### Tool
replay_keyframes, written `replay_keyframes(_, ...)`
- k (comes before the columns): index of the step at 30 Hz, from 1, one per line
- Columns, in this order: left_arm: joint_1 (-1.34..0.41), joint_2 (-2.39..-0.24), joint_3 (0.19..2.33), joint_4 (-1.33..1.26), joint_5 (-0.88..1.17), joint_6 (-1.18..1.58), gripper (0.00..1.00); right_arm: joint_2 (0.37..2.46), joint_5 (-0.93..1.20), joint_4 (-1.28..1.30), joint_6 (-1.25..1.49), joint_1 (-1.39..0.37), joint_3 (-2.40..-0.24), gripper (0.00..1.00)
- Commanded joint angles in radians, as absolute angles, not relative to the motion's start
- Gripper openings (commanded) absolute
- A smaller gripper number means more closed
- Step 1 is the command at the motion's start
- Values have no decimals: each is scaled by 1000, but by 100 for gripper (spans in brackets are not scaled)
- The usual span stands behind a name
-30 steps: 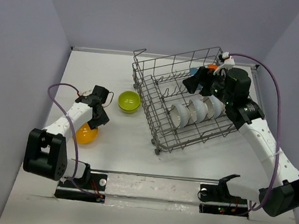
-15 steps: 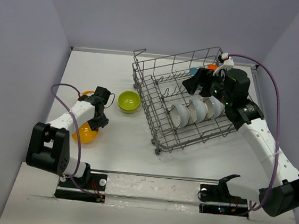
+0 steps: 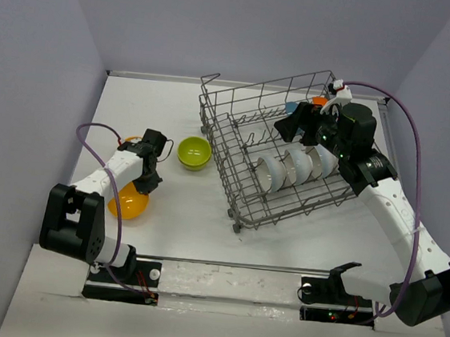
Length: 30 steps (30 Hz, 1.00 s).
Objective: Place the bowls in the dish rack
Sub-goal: Pick up the bowl from the center of the board, then move the bowl to the center of the board.
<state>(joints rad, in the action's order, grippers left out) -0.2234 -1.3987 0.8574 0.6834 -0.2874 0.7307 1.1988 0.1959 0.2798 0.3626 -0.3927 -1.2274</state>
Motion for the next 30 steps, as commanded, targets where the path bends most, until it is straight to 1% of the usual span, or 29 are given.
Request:
replay_keyframes(1, -232, -1401, 873, 695, -258, 747, 0, 1178, 213, 236, 351, -394, -1221, 96)
replay_keyframes(5, -256, -1404, 911, 699, -255, 747, 0, 1186, 215, 238, 351, -394, -1224, 96)
replay_keyframes(18, -521, -1558, 1106, 707, -265, 802, 0, 1186, 209, 238, 350, -394, -1227, 96)
replay_keyframes(23, -545, -1591, 1105, 698, -262, 805, 0, 1186, 210, 239, 347, -394, -1227, 96)
replay_keyframes(26, -546, -1597, 1078, 689, -245, 802, 10, 1186, 212, 239, 347, -394, -1226, 96)
replay_keyframes(27, -546, -1597, 1071, 680, -239, 801, 16, 1186, 212, 239, 348, -394, -1226, 96)
replay_keyframes(28, -548, -1595, 1066, 675, -235, 801, 20, 1186, 213, 239, 348, -394, -1226, 96)
replay_keyframes(29, -551, -1588, 1055, 667, -232, 801, 30, 1186, 213, 239, 348, -394, -1226, 96)
replay_keyframes(30, -551, -1585, 1054, 667, -230, 798, 33, 1184, 213, 239, 348, -394, -1226, 96)
